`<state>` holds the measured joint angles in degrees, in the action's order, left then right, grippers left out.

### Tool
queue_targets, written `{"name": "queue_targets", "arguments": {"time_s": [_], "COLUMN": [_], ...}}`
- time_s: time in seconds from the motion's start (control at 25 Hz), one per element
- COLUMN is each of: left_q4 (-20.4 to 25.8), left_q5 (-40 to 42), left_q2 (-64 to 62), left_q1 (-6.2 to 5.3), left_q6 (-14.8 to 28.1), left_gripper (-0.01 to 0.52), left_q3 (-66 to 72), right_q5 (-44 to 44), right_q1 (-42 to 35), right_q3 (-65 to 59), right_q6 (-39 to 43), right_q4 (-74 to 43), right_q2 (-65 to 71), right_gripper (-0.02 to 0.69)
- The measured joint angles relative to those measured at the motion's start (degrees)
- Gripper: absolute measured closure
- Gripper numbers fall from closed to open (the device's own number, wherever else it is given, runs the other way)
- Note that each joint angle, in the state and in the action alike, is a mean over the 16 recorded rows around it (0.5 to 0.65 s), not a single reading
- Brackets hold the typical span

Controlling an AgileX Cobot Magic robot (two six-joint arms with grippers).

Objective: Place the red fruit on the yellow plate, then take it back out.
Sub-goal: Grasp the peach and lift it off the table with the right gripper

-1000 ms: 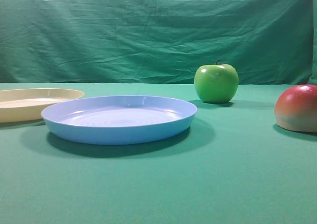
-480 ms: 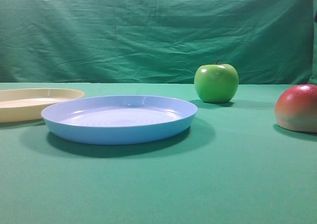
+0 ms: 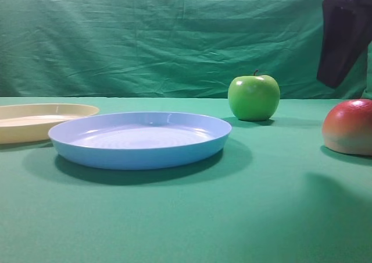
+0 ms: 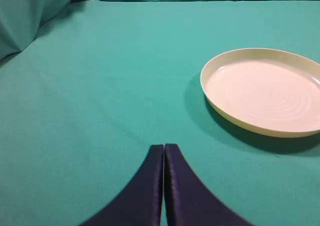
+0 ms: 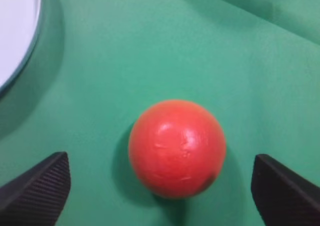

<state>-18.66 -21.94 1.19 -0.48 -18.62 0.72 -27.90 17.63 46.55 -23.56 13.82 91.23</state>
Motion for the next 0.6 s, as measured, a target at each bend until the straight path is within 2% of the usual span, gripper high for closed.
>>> {"name": "queue_targets", "arguments": {"time_s": [0.2, 0.6], "left_q4": [0.0, 0.0], "left_q5": [0.0, 0.0], "left_q2": [0.0, 0.0], "left_q1": [0.0, 0.0], "left_q6": [0.0, 0.0], "left_gripper": [0.514, 0.514], "left_q3": [0.0, 0.0], "right_q5": [2.31, -0.23], "right_q1": [0.0, 0.0], "right_q3": [0.16, 3.59], "right_q6": [0.0, 0.09], "right_q4": [0.07, 0.22], "right_q2": [3.5, 5.72], "right_gripper": [0.063, 0.334]}}
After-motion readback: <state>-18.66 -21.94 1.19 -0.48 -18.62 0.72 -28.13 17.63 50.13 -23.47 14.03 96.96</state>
